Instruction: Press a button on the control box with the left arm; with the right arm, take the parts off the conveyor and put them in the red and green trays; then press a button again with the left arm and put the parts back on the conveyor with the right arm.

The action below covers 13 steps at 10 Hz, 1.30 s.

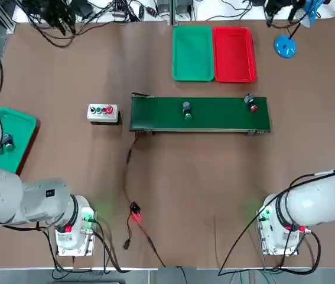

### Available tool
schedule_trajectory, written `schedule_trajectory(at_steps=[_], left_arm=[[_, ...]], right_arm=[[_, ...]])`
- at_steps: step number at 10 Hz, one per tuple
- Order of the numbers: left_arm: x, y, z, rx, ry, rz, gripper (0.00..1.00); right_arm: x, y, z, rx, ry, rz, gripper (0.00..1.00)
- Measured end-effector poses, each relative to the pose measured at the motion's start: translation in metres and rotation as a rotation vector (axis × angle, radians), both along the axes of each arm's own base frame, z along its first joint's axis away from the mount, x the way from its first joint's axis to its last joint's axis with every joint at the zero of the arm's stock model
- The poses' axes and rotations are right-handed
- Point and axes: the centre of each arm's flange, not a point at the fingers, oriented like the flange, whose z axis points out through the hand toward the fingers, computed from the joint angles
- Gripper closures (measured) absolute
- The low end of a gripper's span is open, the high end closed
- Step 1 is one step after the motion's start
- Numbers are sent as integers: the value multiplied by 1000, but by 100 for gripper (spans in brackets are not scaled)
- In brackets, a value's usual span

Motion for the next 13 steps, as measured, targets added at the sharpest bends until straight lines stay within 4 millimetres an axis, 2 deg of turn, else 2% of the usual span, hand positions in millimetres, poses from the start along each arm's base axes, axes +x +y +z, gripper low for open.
schedule_trajectory(at_steps=[2, 3, 6, 8, 10, 11, 13], left_arm=[[-5, 1, 36, 0, 18, -5, 10], [-8, 5, 46, 1, 26, -1, 1], [-17, 13, 54, 3, 46, -11, 2], [-34, 26, 72, -3, 29, 2, 2], [-44, 34, 76, 11, 31, 11, 0], [-44, 36, 74, 37, 36, 10, 0], [-40, 26, 65, 58, 54, -9, 0]], right_arm=[[7, 4, -30, 10, 46, 94, 0], [11, 4, -54, 19, 57, 142, 0], [7, 0, -148, 40, 50, 236, 1], [-10, -2, -200, 44, 35, 250, 1], [-32, -4, -247, 44, 28, 254, 1], [-42, -6, -263, 43, 34, 254, 1], [-60, -10, -279, 45, 15, 254, 3]])
